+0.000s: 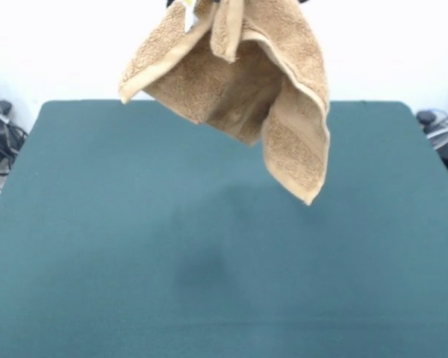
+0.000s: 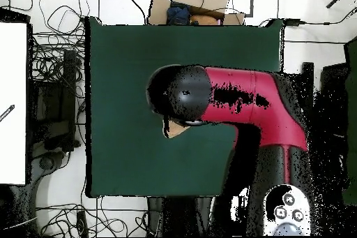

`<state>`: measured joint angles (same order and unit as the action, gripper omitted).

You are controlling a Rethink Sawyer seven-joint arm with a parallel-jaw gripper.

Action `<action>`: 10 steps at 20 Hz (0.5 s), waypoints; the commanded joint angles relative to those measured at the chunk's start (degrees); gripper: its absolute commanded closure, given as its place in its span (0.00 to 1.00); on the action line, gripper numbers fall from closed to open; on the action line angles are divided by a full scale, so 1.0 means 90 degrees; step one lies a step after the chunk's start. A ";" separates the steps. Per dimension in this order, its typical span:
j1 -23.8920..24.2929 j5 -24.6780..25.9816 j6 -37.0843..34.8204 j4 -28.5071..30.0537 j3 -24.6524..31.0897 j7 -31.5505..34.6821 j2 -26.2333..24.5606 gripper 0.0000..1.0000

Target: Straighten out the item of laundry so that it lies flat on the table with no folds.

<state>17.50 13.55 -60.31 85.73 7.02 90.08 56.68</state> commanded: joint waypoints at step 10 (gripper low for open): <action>0.0349 -0.0305 -0.0249 0.0456 0.0646 -0.0757 0.0167 0.00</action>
<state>19.73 12.39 -60.33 85.72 7.64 90.08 56.90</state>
